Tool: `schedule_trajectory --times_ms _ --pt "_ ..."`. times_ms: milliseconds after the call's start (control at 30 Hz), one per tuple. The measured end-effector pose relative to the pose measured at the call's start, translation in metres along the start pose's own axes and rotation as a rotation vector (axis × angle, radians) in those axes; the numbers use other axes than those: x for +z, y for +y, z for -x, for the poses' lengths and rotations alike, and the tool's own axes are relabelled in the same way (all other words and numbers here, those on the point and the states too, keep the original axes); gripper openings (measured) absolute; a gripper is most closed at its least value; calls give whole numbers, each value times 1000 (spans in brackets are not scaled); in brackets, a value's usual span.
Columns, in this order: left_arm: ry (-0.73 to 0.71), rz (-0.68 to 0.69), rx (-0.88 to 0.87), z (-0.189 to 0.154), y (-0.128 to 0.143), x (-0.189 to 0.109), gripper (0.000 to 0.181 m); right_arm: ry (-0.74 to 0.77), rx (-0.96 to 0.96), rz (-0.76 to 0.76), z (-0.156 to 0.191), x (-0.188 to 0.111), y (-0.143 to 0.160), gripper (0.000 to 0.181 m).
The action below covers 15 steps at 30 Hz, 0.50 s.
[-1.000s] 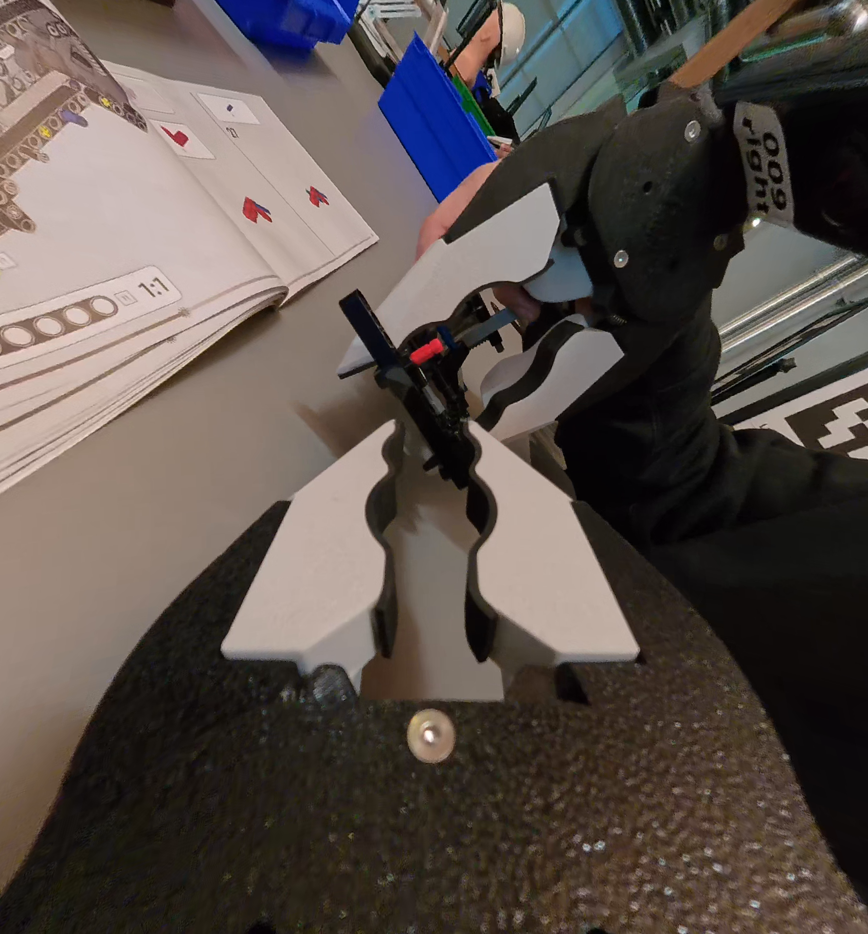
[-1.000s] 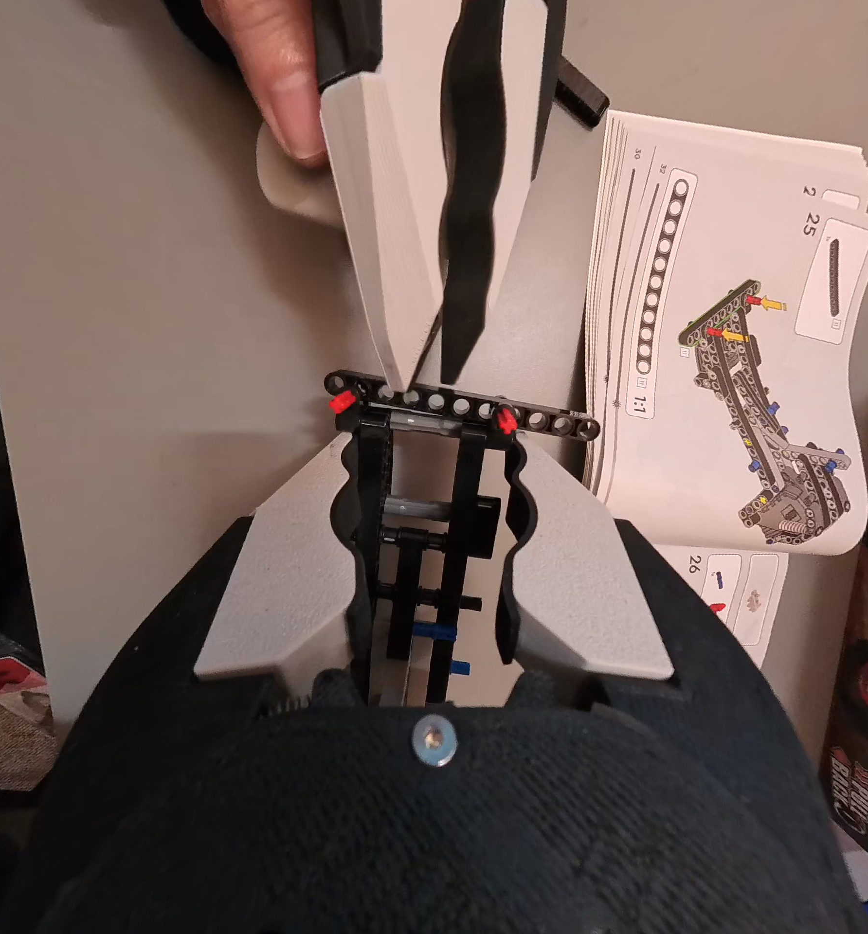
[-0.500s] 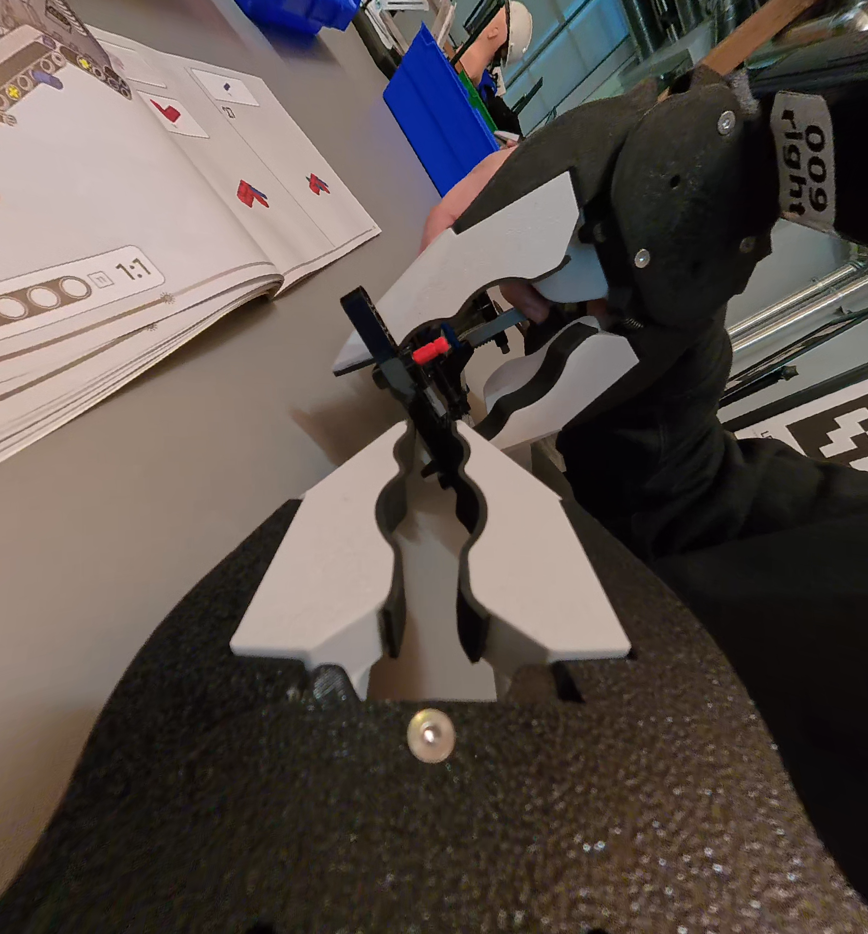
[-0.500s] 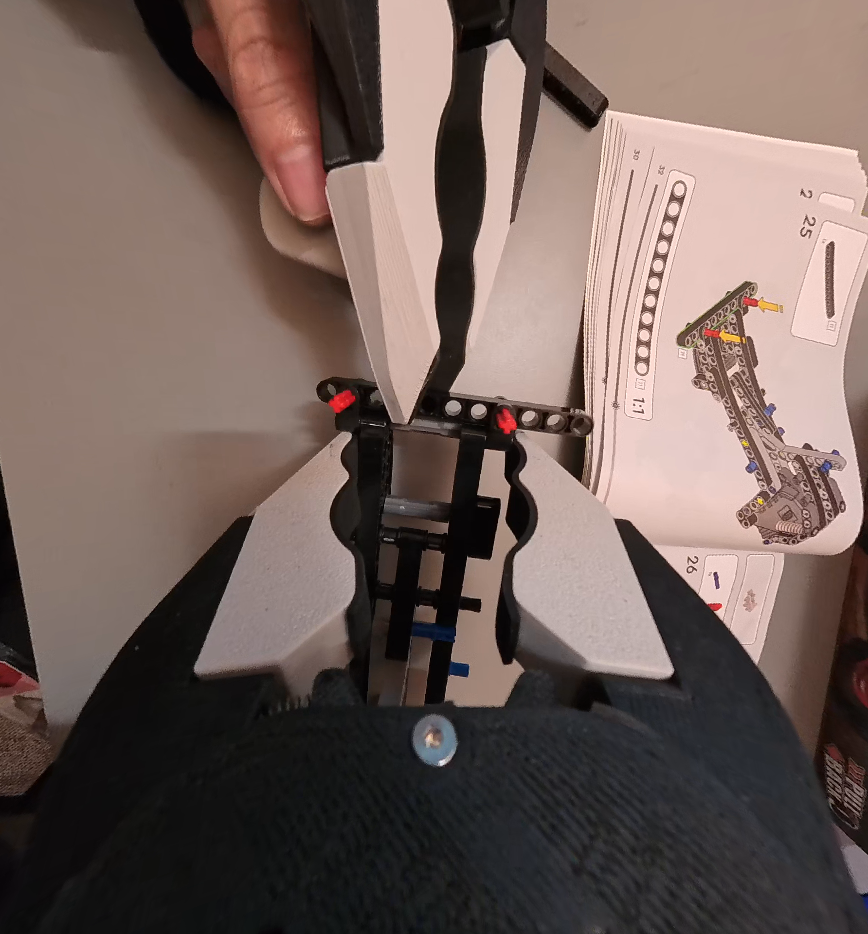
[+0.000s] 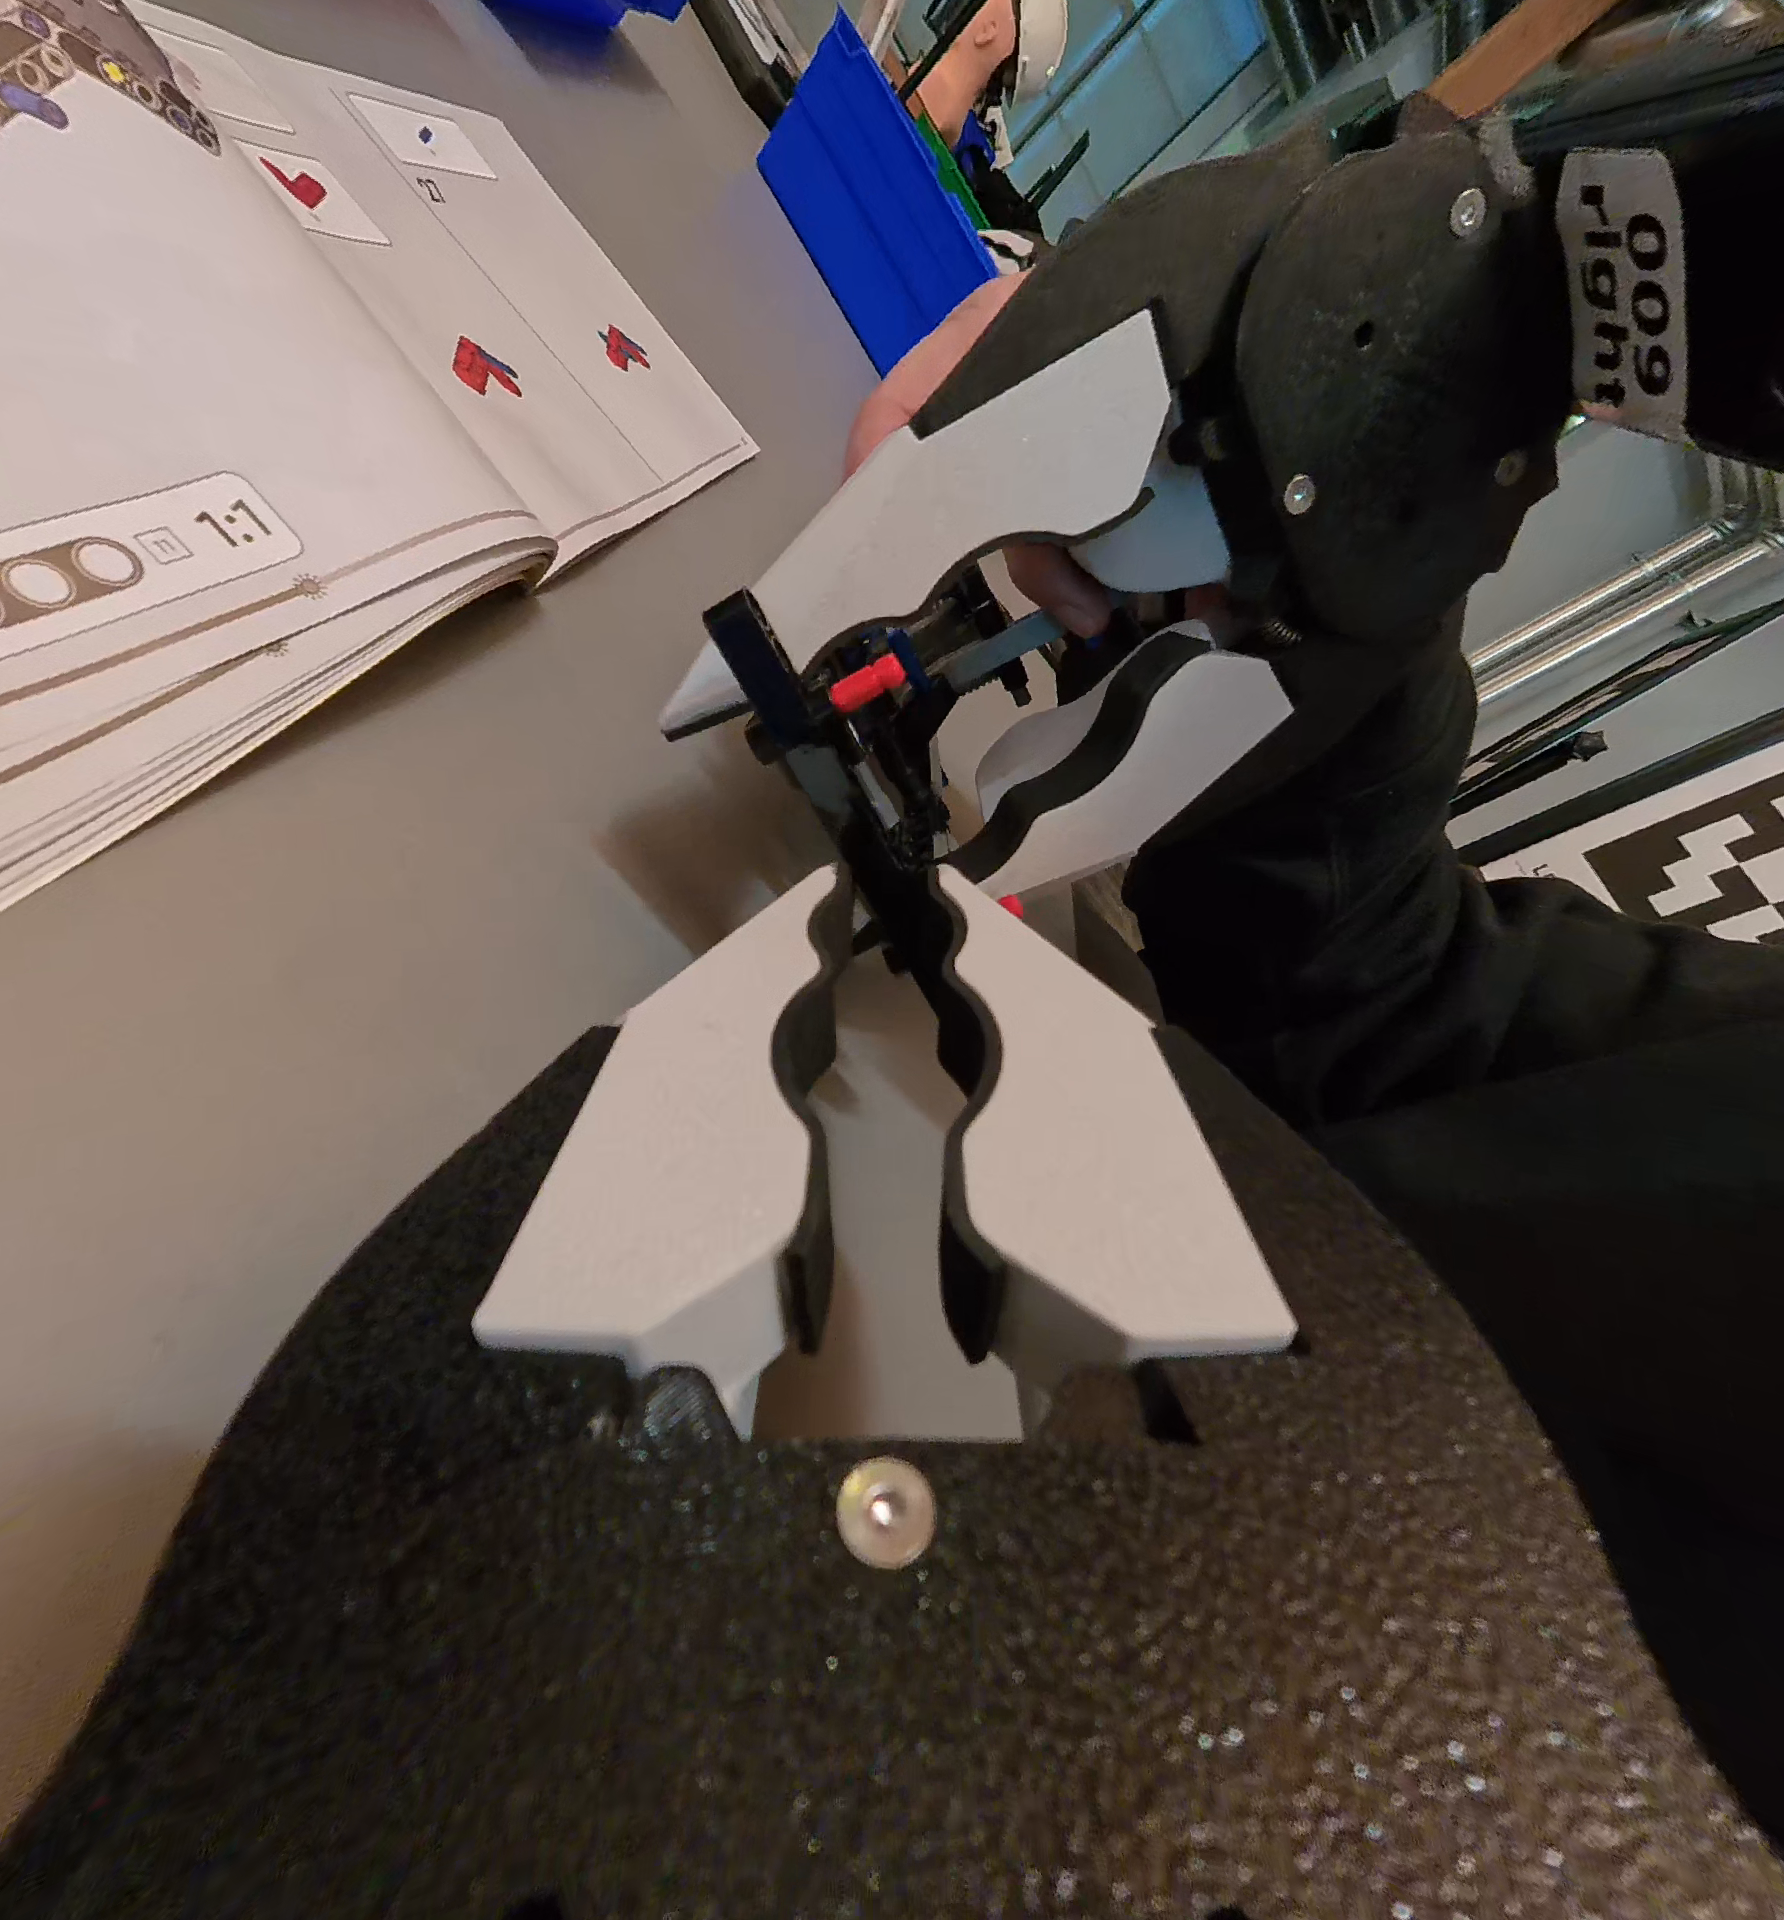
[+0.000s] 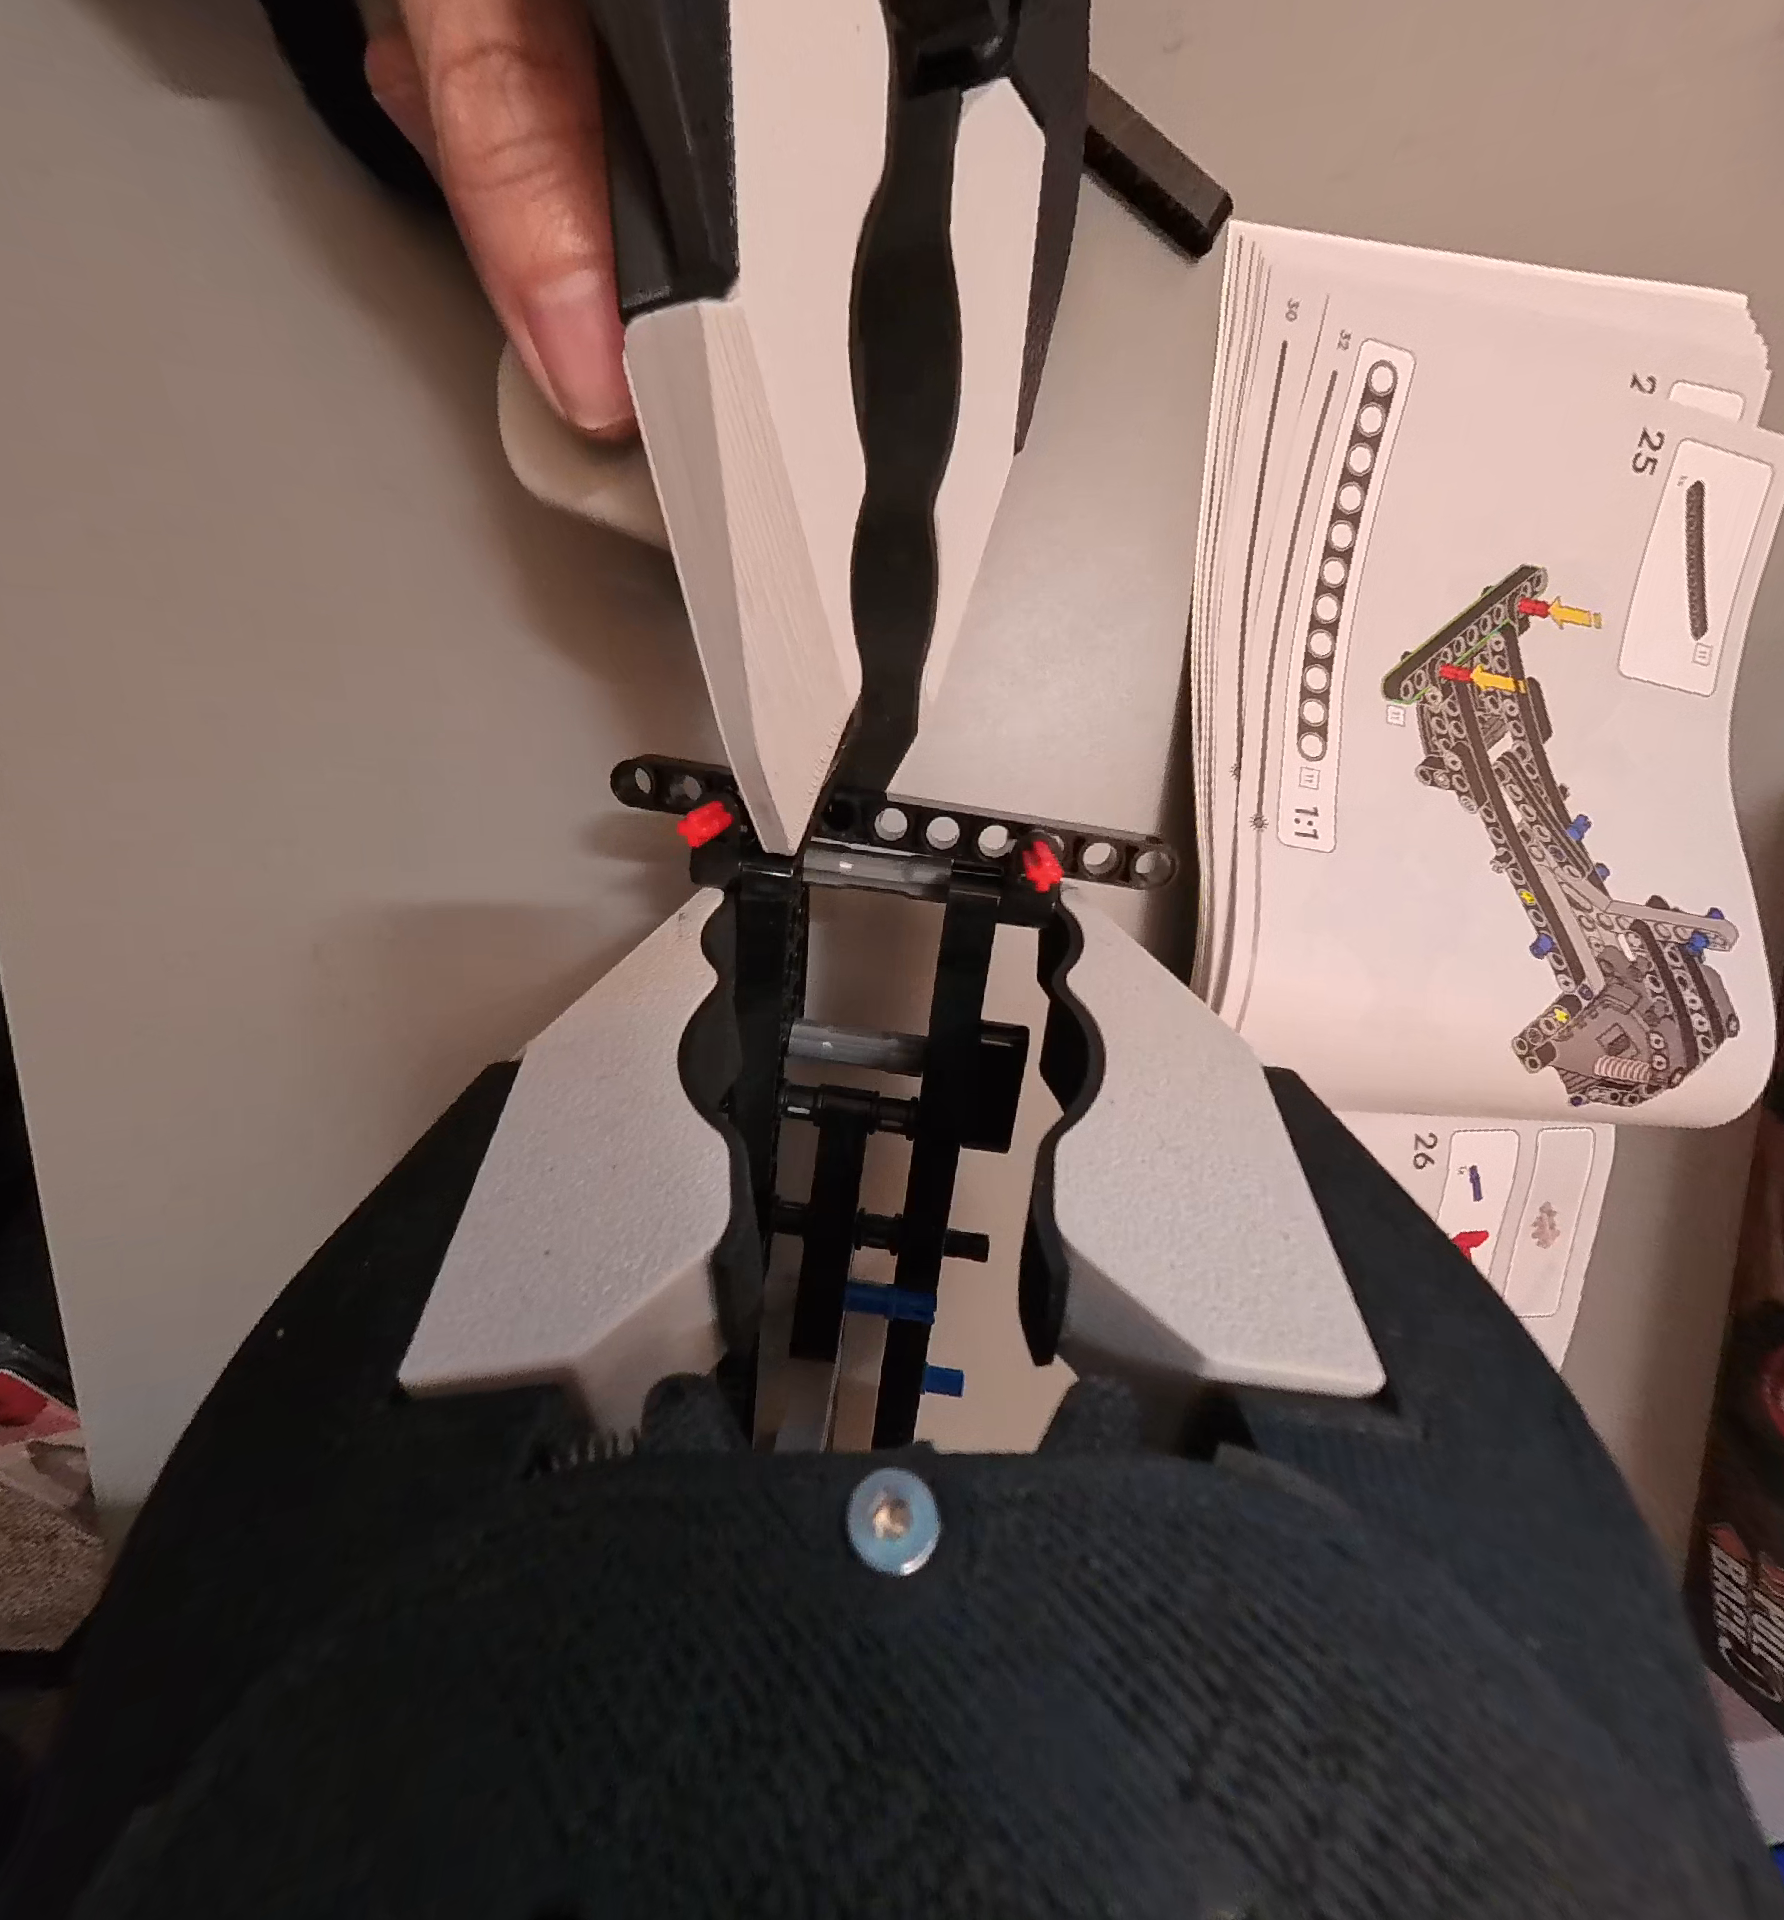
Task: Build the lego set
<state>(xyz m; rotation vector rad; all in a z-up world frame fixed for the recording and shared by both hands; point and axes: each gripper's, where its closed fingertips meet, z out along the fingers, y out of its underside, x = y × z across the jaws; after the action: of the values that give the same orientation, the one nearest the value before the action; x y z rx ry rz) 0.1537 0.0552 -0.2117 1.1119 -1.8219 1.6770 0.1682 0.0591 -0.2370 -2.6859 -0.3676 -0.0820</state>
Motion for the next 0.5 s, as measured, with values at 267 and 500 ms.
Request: schedule_trajectory --times_ms 267,500 --pt "5 -2 3 -2 0 0 10 -1 3 -10 0 -1 0 55" --pt "8 -2 1 -2 0 1 11 -4 5 -11 0 -2 0 55"
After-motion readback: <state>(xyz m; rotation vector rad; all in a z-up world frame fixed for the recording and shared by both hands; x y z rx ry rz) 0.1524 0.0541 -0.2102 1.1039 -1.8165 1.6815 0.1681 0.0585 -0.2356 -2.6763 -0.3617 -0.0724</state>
